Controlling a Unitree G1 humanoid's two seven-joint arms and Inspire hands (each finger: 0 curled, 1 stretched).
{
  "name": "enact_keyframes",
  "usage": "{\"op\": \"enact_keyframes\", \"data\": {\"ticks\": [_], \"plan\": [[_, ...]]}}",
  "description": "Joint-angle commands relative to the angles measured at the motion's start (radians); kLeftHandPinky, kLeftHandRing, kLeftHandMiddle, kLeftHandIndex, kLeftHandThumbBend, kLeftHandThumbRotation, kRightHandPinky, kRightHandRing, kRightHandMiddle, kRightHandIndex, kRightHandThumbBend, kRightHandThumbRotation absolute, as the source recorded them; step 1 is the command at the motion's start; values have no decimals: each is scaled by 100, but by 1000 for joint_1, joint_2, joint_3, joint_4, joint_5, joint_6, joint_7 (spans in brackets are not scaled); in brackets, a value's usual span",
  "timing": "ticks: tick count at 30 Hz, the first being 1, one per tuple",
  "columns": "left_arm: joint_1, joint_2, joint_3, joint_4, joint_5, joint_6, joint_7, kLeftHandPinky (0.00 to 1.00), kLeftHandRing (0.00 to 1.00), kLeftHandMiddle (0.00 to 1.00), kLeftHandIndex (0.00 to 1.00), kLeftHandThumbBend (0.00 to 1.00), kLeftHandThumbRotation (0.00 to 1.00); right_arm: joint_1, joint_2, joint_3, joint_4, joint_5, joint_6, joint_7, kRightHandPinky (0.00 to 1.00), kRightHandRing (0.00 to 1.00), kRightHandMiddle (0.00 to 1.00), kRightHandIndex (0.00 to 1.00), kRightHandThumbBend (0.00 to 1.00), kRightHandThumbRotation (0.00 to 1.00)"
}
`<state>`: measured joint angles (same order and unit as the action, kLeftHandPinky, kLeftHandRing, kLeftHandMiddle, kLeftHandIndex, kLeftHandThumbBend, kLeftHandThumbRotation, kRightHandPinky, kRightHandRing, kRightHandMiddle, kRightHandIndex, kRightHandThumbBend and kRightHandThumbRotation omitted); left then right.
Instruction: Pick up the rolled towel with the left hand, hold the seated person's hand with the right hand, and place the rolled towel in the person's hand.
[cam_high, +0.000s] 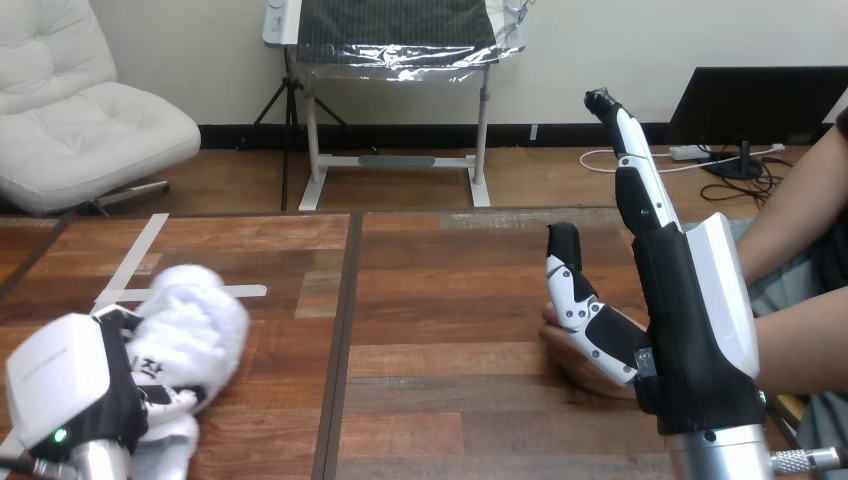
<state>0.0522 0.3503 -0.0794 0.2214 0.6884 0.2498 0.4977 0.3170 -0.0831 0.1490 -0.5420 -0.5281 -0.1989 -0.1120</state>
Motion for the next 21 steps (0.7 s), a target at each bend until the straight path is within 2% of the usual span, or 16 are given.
{"op": "enact_keyframes", "data": {"ticks": [1,7,10,14,16,21], "plan": [[-19,-36,25,42,-125,-276,80,47,48,52,56,82,0,-50,0,-11,-19,5,-18,-7,100,100,100,98,0,0],[-21,-56,37,70,-178,-389,104,45,46,51,55,79,0,-51,-2,-12,-17,2,-16,-6,100,100,100,97,0,0],[-20,-67,40,72,-212,-431,96,44,46,51,55,77,0,-52,-2,-12,-15,9,-20,-4,100,100,100,97,0,0],[-22,-90,53,91,-290,-542,77,43,45,50,54,74,0,-52,0,-11,-14,8,-17,-6,100,100,100,97,0,0],[-24,-94,54,100,-306,-571,72,43,45,50,54,74,0,-53,0,-11,-14,8,-16,-5,100,100,100,97,0,0],[-31,-123,64,121,-403,-677,19,42,44,49,53,71,0,-55,0,-11,-12,8,-16,-5,100,100,100,97,0,0]]}}
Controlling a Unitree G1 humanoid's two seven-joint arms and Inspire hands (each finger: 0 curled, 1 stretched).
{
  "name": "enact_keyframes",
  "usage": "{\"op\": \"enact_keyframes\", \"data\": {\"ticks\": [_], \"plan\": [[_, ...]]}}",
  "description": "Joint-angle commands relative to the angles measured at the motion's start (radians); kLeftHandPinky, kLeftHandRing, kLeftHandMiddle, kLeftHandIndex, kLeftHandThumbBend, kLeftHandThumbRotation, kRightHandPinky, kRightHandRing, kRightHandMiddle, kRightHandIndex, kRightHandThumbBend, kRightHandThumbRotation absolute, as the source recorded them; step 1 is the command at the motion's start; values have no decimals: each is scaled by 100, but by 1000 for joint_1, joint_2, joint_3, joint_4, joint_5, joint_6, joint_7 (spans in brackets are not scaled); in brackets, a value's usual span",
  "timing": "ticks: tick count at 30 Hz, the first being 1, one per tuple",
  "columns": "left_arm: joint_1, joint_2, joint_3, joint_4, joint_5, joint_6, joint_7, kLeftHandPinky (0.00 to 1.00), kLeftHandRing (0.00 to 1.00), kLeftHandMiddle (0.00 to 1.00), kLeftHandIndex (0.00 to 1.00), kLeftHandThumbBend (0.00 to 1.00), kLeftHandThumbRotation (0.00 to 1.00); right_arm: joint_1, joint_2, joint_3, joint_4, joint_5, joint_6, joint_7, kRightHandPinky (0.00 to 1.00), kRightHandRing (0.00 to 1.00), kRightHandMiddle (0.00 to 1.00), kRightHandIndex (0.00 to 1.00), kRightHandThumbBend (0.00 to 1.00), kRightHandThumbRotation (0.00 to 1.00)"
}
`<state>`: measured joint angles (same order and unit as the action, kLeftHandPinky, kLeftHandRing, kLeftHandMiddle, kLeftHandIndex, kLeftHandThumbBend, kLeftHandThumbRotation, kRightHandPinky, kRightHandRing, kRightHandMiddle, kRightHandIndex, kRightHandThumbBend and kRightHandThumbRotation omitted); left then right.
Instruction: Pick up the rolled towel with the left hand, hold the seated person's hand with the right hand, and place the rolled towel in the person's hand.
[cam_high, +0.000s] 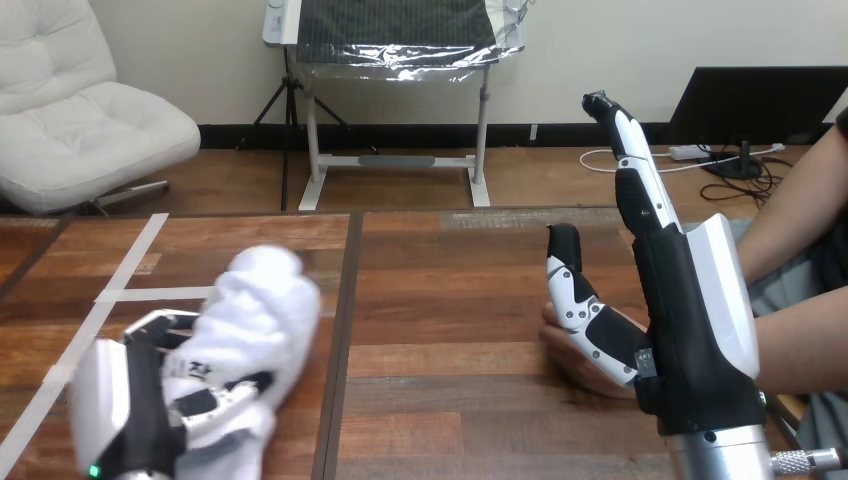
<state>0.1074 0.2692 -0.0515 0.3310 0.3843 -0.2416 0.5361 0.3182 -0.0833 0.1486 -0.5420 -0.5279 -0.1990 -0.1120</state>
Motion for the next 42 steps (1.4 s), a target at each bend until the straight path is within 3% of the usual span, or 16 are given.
{"op": "enact_keyframes", "data": {"ticks": [1,10,17,25,29,42], "plan": [[-88,-44,36,15,-108,-197,-26,42,44,49,53,71,0,-56,0,-11,-12,8,-16,-5,100,100,100,97,0,0],[-98,-91,41,26,-294,-329,-192,35,40,48,52,64,0,-60,1,-11,-6,16,-19,-6,100,100,100,97,0,0],[-99,-138,43,-28,-431,-334,-332,30,38,46,51,60,0,-65,1,-12,-3,19,-17,-5,100,100,100,97,0,0],[-104,-173,39,-80,-497,-327,-435,23,36,44,50,58,0,-69,1,-14,0,18,-15,-8,100,100,100,97,0,0],[-105,-195,35,-118,-549,-296,-490,21,35,43,50,57,0,-70,5,-14,-1,23,-10,-6,100,100,100,97,0,0],[-129,-236,25,-154,-573,-256,-584,17,33,41,48,58,0,-73,2,-22,-4,25,3,0,100,100,100,97,0,0]]}}
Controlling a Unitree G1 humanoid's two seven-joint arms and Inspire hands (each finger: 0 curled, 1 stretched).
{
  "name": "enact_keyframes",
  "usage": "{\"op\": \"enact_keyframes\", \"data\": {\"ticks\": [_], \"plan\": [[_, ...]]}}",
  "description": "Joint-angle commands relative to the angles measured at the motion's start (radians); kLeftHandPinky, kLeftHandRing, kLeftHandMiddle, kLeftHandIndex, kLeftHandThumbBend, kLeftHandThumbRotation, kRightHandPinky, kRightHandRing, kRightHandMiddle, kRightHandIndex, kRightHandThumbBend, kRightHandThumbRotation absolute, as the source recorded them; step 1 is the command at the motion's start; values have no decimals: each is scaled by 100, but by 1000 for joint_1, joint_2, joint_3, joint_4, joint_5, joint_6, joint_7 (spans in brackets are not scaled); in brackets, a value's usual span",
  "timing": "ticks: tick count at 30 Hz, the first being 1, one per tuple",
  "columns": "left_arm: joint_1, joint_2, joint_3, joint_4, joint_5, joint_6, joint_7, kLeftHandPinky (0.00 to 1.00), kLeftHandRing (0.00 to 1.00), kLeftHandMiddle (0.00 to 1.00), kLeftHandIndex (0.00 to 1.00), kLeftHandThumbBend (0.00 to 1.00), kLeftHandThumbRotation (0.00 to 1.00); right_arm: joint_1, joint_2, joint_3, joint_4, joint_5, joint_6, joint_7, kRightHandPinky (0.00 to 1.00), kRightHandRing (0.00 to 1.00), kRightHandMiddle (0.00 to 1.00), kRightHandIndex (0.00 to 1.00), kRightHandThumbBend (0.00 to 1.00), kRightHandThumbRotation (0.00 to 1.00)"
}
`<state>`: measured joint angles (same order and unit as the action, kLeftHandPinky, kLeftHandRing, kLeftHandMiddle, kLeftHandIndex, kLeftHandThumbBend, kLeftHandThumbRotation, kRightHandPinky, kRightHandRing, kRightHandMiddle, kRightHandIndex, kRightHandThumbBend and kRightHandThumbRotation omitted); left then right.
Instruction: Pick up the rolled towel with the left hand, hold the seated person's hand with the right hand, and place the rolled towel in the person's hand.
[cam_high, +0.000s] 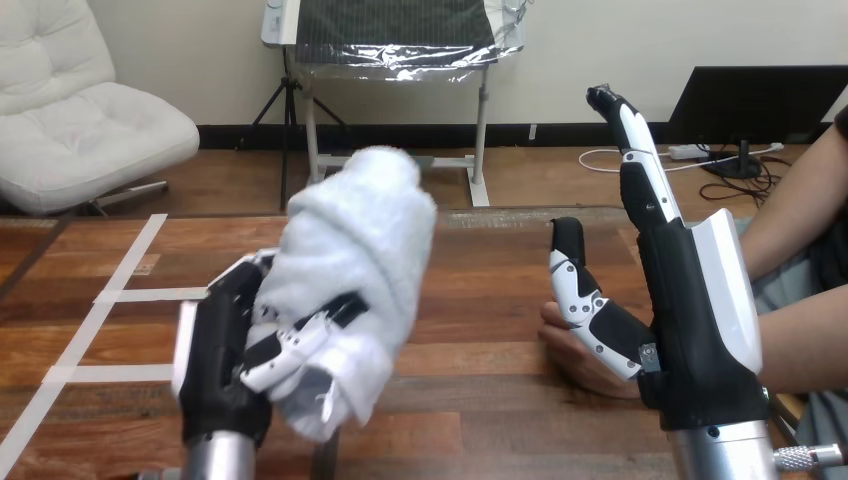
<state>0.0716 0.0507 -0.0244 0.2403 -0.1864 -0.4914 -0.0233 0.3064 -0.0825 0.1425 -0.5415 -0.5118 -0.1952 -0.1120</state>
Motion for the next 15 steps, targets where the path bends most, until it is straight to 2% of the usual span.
{"op": "enact_keyframes", "data": {"ticks": [1,7,13,15], "plan": [[-95,-20,-1,-63,0,-6,-29,17,33,41,48,58,0,-62,0,-17,-4,9,-1,0,100,100,100,97,0,0],[-105,-35,-8,-60,10,-1,-55,17,33,41,48,59,0,-68,-12,-31,-9,-3,-2,-1,100,100,100,97,0,0],[-116,-51,-12,-61,12,17,-71,18,34,41,48,62,0,-79,-32,-50,-19,-2,12,20,100,100,100,97,0,0],[-116,-54,-15,-65,20,22,-73,18,34,41,47,63,0,-82,-52,-64,-28,-24,22,34,100,100,100,97,2,0]]}}
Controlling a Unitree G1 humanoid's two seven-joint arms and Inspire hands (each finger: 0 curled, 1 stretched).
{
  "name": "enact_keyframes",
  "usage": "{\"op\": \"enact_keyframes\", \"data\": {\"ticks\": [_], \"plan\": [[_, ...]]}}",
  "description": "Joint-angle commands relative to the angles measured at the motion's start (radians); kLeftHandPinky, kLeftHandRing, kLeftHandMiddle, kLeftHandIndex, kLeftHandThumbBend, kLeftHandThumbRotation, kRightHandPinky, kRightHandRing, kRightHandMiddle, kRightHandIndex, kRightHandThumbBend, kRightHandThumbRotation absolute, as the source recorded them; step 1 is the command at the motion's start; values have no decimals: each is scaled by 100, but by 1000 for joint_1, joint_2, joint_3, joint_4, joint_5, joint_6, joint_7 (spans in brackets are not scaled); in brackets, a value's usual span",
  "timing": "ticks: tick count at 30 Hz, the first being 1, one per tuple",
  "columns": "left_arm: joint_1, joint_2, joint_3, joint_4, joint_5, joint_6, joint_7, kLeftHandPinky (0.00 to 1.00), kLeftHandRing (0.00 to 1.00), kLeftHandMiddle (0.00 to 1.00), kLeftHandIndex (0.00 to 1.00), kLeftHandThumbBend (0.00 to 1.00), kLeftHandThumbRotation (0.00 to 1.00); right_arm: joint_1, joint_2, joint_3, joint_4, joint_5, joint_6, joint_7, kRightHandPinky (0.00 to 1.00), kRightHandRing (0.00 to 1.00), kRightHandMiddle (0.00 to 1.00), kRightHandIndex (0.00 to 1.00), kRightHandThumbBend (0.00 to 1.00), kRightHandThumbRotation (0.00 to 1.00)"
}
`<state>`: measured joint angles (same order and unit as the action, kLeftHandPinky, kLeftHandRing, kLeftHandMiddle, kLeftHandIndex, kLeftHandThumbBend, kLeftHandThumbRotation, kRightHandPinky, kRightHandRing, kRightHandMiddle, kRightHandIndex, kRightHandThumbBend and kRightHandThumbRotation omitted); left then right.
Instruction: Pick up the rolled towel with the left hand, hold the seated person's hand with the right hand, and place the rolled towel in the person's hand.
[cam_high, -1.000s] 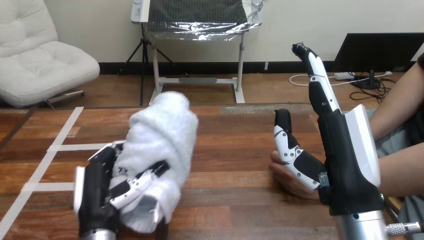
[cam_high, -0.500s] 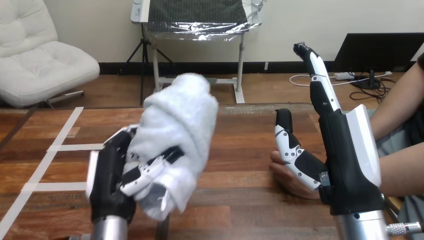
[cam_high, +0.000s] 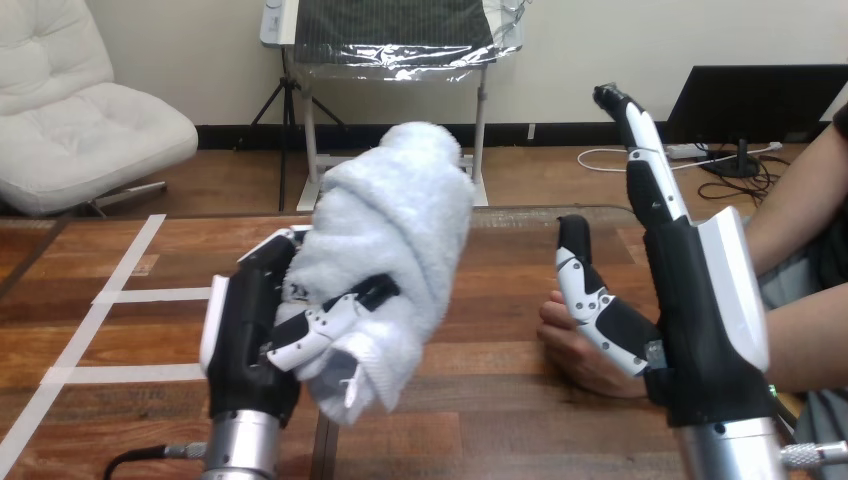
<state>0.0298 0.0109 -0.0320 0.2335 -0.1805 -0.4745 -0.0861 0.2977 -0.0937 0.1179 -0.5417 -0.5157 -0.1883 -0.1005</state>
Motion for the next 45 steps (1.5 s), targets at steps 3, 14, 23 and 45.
{"op": "enact_keyframes", "data": {"ticks": [3,14,23,45], "plan": [[-74,-20,-11,-65,18,14,-16,18,34,41,47,64,0,-77,-65,-61,-43,-62,40,47,99,99,99,95,9,0],[-81,-42,-11,-72,10,29,-49,19,34,41,47,65,0,-91,-156,-137,-132,-126,228,245,91,95,94,87,49,0],[-87,-53,-7,-68,0,34,-71,19,34,41,47,66,0,-133,-263,-188,-183,-207,415,462,88,93,93,86,69,0],[-89,-64,-3,-75,13,40,-73,20,33,40,47,69,0,-249,-522,-213,-43,-326,565,748,83,90,89,84,84,0]]}}
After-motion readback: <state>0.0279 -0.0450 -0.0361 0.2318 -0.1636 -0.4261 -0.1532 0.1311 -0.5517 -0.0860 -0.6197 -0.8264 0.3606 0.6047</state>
